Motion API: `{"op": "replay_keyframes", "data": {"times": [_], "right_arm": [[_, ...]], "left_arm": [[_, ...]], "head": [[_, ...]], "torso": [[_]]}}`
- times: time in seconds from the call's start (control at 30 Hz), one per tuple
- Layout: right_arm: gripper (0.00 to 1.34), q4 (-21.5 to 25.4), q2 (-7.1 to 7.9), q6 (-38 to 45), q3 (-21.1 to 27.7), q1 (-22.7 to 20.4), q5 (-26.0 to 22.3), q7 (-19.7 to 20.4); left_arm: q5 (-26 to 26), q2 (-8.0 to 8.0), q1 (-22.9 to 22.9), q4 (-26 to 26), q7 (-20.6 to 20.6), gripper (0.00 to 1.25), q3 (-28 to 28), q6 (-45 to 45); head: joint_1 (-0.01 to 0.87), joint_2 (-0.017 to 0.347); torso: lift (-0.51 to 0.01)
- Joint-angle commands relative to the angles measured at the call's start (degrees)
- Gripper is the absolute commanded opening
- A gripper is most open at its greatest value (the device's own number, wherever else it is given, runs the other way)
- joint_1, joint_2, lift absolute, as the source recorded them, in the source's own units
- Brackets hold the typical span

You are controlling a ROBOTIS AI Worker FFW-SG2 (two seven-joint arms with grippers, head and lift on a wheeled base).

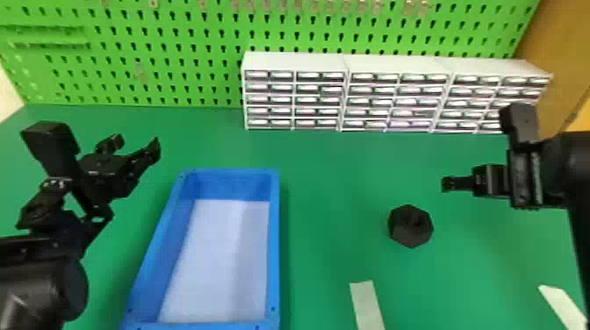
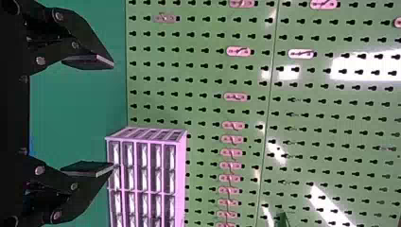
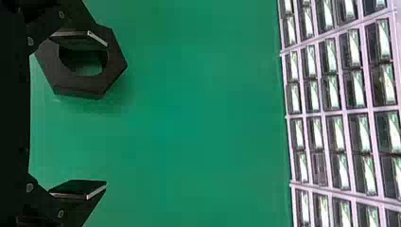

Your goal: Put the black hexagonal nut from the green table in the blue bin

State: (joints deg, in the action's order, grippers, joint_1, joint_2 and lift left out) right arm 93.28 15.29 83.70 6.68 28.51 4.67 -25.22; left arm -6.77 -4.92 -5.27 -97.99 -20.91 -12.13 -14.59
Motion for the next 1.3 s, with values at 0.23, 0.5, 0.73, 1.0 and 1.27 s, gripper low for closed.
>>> {"op": "replay_keyframes", "data": {"times": [0.23,0.5,0.73,1.0,1.27], "right_arm": [[1.09,-4.9,-1.22,-2.7,-2.5,1.5,0.1,0.0],[1.09,-8.1,-2.28,-4.4,-4.0,2.2,0.4,0.0],[1.09,-10.2,-2.98,-5.6,-4.7,2.2,0.6,0.0],[1.09,-11.6,-3.16,-5.9,-4.8,2.2,1.6,0.0],[1.09,-12.1,-3.07,-5.9,-4.6,1.8,2.7,0.0]], "left_arm": [[0.0,0.0,0.0,0.0,0.0,0.76,0.1,0.0],[0.0,0.0,-0.1,0.0,0.1,0.76,0.2,0.0],[0.0,0.0,-0.2,0.1,0.0,0.76,0.2,0.0],[0.0,0.0,-0.3,0.0,0.0,0.76,0.3,0.0],[0.0,0.0,-0.3,0.0,0.1,0.76,0.3,0.0]], "head": [[0.691,0.009],[0.691,0.009],[0.691,0.009],[0.691,0.009],[0.691,0.009]], "torso": [[-0.097],[-0.097],[-0.097],[-0.097],[-0.097]]}}
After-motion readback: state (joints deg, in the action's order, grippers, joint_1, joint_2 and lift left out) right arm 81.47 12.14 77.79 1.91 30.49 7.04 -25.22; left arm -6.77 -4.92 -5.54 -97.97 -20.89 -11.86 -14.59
